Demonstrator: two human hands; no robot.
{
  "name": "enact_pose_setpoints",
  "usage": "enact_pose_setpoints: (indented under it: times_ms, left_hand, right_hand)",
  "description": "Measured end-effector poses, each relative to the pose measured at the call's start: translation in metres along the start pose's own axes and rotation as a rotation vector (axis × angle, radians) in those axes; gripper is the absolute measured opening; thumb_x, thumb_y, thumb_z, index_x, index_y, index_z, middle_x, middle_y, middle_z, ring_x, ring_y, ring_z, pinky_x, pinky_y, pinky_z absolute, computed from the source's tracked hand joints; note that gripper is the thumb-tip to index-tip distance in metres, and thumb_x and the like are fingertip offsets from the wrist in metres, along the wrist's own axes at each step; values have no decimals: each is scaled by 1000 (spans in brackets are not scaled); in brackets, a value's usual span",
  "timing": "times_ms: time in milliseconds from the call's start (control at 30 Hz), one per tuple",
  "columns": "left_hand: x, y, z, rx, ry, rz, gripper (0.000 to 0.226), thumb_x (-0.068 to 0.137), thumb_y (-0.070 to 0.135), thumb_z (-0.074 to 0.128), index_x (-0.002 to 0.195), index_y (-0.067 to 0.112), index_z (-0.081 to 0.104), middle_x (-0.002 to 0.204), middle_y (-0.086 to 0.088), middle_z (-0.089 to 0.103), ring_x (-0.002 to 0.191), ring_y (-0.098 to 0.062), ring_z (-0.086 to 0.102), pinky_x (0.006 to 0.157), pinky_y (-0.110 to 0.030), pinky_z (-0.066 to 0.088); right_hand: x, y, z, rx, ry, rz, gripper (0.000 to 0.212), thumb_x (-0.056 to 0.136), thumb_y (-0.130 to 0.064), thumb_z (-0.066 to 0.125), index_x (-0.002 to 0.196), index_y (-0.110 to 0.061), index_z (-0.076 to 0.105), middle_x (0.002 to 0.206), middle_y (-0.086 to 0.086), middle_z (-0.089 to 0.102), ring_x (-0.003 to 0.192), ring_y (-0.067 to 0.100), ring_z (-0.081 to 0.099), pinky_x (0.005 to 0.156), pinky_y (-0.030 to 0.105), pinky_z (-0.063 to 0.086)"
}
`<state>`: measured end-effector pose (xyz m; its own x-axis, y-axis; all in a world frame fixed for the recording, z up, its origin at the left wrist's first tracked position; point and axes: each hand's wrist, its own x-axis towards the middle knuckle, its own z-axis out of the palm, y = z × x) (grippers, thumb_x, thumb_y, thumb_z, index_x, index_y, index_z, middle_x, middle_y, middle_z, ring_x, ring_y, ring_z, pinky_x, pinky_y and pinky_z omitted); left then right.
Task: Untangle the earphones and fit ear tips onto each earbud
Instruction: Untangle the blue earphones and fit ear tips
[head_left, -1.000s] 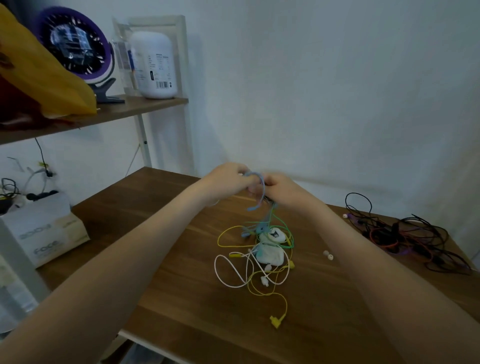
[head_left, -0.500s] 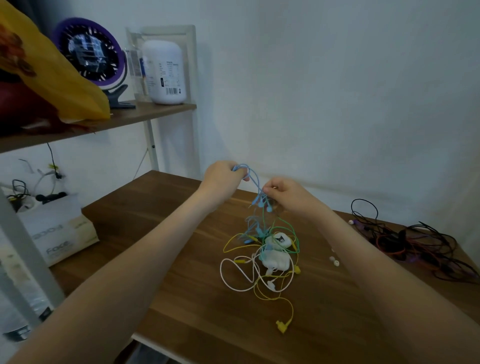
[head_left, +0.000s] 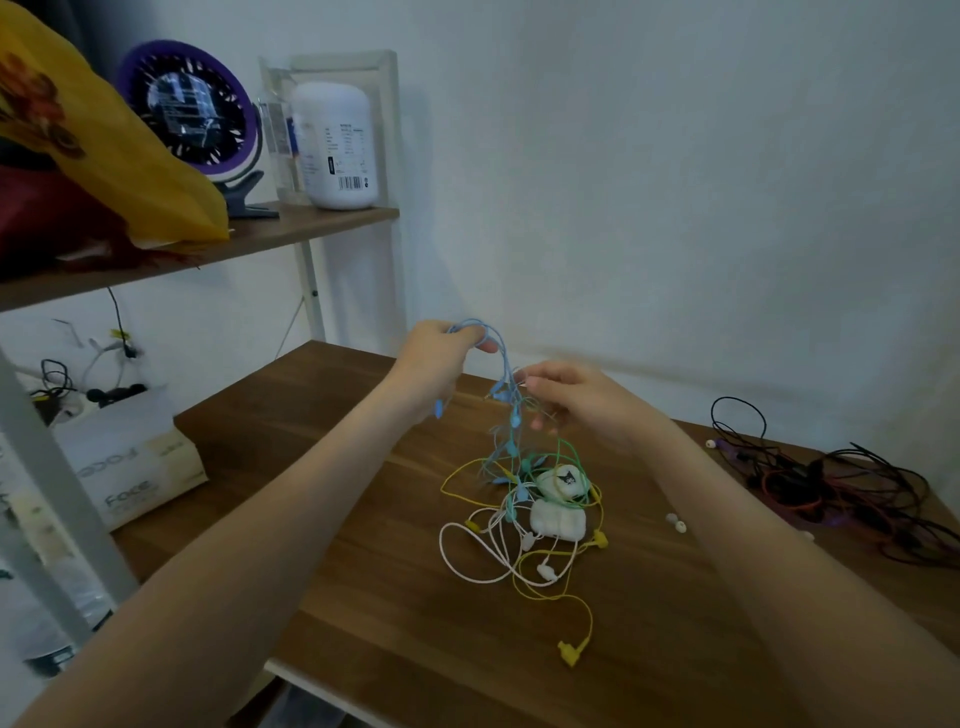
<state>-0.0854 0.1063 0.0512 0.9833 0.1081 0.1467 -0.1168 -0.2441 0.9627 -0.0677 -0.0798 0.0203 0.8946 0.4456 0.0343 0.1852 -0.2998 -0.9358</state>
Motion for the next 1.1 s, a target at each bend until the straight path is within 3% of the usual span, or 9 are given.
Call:
enact_pose_setpoints:
  times_ms: [133,233,367,500,767,900,967,1033,1100]
  left_hand:
    - [2,1,7,-139,-61,4,28,98,23,50,80,8,65,40,6,26,34,-10,17,36,-19,16]
    - [6,0,7,-123,-39,-13,30,99,25,50,79,9,65,50,0,39,31,-9,20,34,-18,18]
    - [15,-8,2,50,-21,-106,26,98,23,49,81,11,64,70,-3,58,33,-8,25,35,-18,21]
    - [18,-18,-5,180,-12,-136,22,97,19,49,82,11,63,71,-1,63,43,-11,34,44,-21,28]
    - [23,-48,-14,408,-147,-264,8,96,11,52,100,9,59,86,-8,61,61,-13,47,52,-21,40]
    - [20,-54,-14,538,-321,-347,57,90,3,52,143,18,37,136,-11,46,94,-21,55,86,-37,48]
    - [14,-46,-11,495,-474,-363,79,86,-1,54,151,28,19,153,-12,27,103,-27,54,89,-40,46]
    - [8,-35,-4,416,-606,-352,84,86,1,57,151,34,16,159,-5,13,126,-30,41,95,-41,38]
    - [5,-30,4,333,-664,-310,78,86,13,64,149,35,23,157,0,17,138,-24,23,109,-43,21]
  right_hand:
    - [-2,2,2,-75,-142,30,25,92,-15,61,117,-11,60,88,0,65,64,6,61,62,19,49]
    - [-3,7,2,-50,-89,14,18,91,-9,62,108,-10,63,86,3,64,69,8,59,65,18,49]
    - [-6,14,-6,-45,42,-31,14,93,-11,58,105,-8,64,83,2,58,71,9,53,65,16,43]
    - [-9,22,-17,3,131,-12,25,94,-9,56,118,-13,53,78,7,52,67,16,47,65,28,41]
    - [-11,31,-29,-85,69,-20,13,90,-16,64,102,-17,61,88,9,58,65,10,51,56,22,43]
    - [-11,32,-27,-153,47,-41,11,92,-17,61,100,-24,65,88,9,61,69,12,52,60,22,44]
    - [-9,32,-27,-154,47,-36,12,92,-16,60,102,-22,64,88,8,64,67,8,53,59,21,44]
    - [-9,31,-26,-114,53,-31,10,94,-11,56,100,-17,61,82,4,65,66,9,54,59,21,44]
    - [-9,30,-26,-95,52,-40,10,95,-7,53,96,-14,61,76,0,65,64,9,55,59,19,44]
